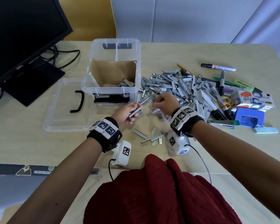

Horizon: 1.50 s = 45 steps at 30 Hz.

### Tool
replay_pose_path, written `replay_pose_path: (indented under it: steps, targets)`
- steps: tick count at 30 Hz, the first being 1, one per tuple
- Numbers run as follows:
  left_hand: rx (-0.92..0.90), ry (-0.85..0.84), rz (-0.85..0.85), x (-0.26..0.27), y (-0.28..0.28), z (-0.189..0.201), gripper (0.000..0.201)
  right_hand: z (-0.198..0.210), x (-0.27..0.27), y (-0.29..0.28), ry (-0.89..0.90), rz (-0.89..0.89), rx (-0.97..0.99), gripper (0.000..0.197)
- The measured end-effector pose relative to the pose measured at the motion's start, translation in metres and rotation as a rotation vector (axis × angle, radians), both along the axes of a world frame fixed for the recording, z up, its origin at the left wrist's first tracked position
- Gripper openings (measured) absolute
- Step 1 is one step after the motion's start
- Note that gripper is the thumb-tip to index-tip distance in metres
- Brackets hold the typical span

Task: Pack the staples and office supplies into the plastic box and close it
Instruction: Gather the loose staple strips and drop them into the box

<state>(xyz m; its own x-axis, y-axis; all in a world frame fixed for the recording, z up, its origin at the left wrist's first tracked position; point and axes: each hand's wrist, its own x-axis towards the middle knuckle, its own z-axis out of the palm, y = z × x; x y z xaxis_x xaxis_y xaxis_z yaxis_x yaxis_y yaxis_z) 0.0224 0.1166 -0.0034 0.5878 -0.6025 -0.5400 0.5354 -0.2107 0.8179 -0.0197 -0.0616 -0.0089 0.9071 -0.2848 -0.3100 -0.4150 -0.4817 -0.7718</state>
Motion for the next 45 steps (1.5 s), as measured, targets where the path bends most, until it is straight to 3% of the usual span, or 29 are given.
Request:
replay_pose_path:
  steps: [2,3,6,9,11,14,16,20,24,28,32,34,36,41,43,45]
  targets:
    - [-0.008,0.055,0.006,-0.001,0.001,0.002,0.031,0.000,-0.004,-0.008,-0.015,-0.175,0.364,0.013]
    - [0.063,-0.009,-0.031,-0.001,0.000,0.003,0.030,0.001,-0.006,-0.012,-0.024,-0.249,0.577,0.016]
    - [0.471,-0.499,-0.176,0.000,-0.005,-0.002,0.028,0.007,-0.015,-0.020,-0.081,-0.342,1.141,0.011]
    - [0.738,-0.904,-0.330,-0.004,-0.008,-0.008,0.017,0.012,-0.021,-0.021,-0.150,-0.345,1.276,0.014]
    - [0.856,-1.072,-0.513,-0.007,-0.009,-0.012,0.023,0.016,-0.020,-0.022,-0.137,-0.348,1.220,0.019]
    - [0.914,-1.147,-0.623,-0.007,-0.013,-0.017,0.024,0.019,-0.017,-0.021,-0.042,-0.354,1.047,0.032]
    - [0.932,-1.180,-0.653,-0.009,-0.016,-0.019,0.024,0.017,-0.016,-0.022,0.040,-0.288,0.757,0.030]
    - [0.903,-1.152,-0.625,-0.010,-0.017,-0.016,0.032,0.011,-0.017,-0.015,0.164,0.033,0.048,0.024]
    - [0.856,-1.151,-0.625,-0.012,-0.017,-0.007,0.035,0.008,-0.018,-0.003,0.225,0.251,-0.422,0.023]
    - [0.661,-1.062,-0.497,-0.019,-0.023,0.012,0.024,0.009,-0.026,0.005,0.283,0.369,-0.670,0.029]
    - [0.357,-0.859,-0.287,-0.023,-0.028,0.046,0.022,0.008,-0.026,0.006,0.264,0.401,-0.689,0.023]
    - [0.243,-0.731,-0.225,-0.023,-0.028,0.064,0.025,0.004,-0.021,0.001,0.297,0.336,-0.553,0.025]
    - [0.079,-0.575,-0.154,-0.021,-0.026,0.083,0.028,0.004,-0.019,-0.004,0.295,0.237,-0.269,0.022]
    - [-0.230,-0.351,0.204,0.016,-0.013,0.107,0.023,0.022,-0.019,-0.011,0.151,-0.171,0.813,0.026]
    - [-0.278,-0.163,0.415,0.033,-0.009,0.106,0.023,0.030,-0.016,-0.010,0.079,-0.206,1.048,0.027]
    - [-0.264,0.021,0.569,0.049,-0.006,0.102,0.029,0.037,-0.014,-0.008,0.029,-0.218,1.160,0.025]
